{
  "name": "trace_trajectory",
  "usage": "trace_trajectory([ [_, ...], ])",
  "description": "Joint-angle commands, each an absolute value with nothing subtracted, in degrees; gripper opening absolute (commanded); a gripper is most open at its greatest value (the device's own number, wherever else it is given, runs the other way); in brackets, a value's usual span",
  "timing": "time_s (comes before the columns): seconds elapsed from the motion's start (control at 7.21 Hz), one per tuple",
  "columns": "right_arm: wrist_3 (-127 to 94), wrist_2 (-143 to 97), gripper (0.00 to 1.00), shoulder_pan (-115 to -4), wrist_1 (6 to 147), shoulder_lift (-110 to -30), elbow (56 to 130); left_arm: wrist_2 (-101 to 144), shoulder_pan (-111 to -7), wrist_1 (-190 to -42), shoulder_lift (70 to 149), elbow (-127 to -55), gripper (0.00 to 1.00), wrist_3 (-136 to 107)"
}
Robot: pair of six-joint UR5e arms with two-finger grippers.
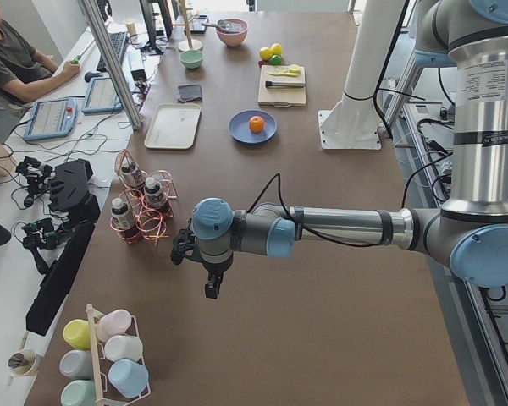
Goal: Pick orange to plate
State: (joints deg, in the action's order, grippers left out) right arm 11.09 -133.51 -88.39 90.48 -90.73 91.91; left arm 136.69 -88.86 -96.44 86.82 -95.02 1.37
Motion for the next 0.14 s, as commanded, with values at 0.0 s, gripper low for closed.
trace_trajectory([
  [0.0,11.07,-133.76,1.00,-88.50,90.70,-91.32,92.28,136.67,-88.95,-97.99,86.84,-95.98,0.98,-1.84],
])
